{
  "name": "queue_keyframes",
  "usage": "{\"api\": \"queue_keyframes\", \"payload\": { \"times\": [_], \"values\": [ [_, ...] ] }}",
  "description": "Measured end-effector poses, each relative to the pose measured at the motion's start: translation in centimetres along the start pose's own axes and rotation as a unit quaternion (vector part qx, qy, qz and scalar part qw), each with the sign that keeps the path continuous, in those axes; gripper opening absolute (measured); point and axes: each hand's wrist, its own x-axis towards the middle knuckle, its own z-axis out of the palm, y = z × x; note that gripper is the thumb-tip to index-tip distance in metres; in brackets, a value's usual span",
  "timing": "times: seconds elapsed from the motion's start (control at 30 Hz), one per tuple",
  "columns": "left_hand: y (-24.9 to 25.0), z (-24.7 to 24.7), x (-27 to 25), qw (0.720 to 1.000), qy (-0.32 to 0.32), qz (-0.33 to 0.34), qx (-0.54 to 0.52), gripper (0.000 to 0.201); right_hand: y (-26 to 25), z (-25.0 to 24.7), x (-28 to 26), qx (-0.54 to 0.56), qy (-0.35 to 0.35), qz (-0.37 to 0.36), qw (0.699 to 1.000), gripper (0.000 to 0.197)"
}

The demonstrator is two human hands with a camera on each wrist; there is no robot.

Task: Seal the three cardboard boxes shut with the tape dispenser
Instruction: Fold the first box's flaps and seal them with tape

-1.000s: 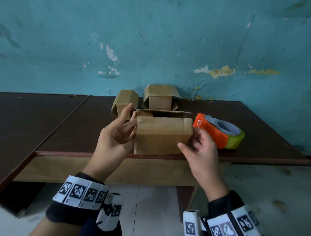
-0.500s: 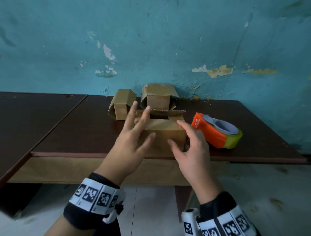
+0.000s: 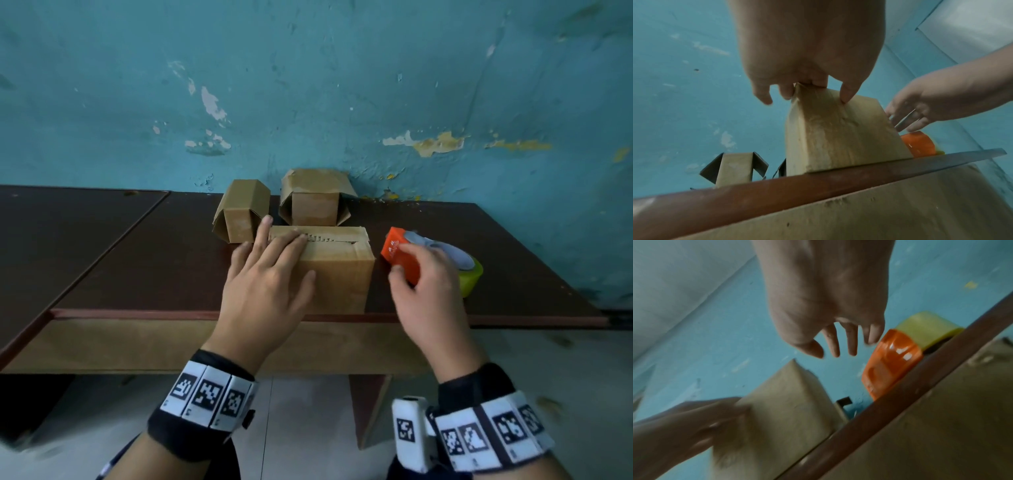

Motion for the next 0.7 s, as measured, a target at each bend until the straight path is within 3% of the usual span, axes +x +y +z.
{"api": "queue_keyframes", "payload": {
  "times": [0.03, 0.1, 0.17, 0.33, 0.43, 0.53, 0.7],
  "values": [
    [-0.1, -0.1, 0.0, 1.0, -0.007, -0.005, -0.009, 0.058, 0.4, -0.5, 0.6, -0.072, 0.004, 0.009, 0.997, 0.043],
    [-0.1, -0.2, 0.1, 0.999, -0.016, -0.014, -0.027, 0.061, 1.2, -1.2, 1.9, -0.184, -0.044, 0.098, 0.977, 0.055],
    [-0.1, -0.3, -0.1, 0.999, -0.019, -0.013, -0.034, 0.061, 1.7, -1.4, 3.1, -0.22, -0.105, 0.192, 0.951, 0.065],
    [-0.2, -0.7, 0.0, 0.999, -0.026, -0.019, -0.044, 0.059, 3.8, -1.1, 4.6, -0.254, -0.126, 0.19, 0.94, 0.057],
    [-0.2, -0.8, 0.0, 0.998, -0.026, -0.021, -0.045, 0.058, 4.3, -1.0, 4.6, -0.182, -0.089, 0.163, 0.966, 0.049],
    [-0.3, -0.5, 0.0, 0.999, -0.014, -0.016, -0.047, 0.058, 3.6, -1.8, 4.7, -0.026, -0.05, 0.113, 0.992, 0.032],
    [-0.4, 0.0, -0.1, 0.998, -0.009, -0.015, -0.059, 0.062, -0.3, -4.0, 5.5, 0.12, 0.009, 0.084, 0.989, 0.056]
  ]
}}
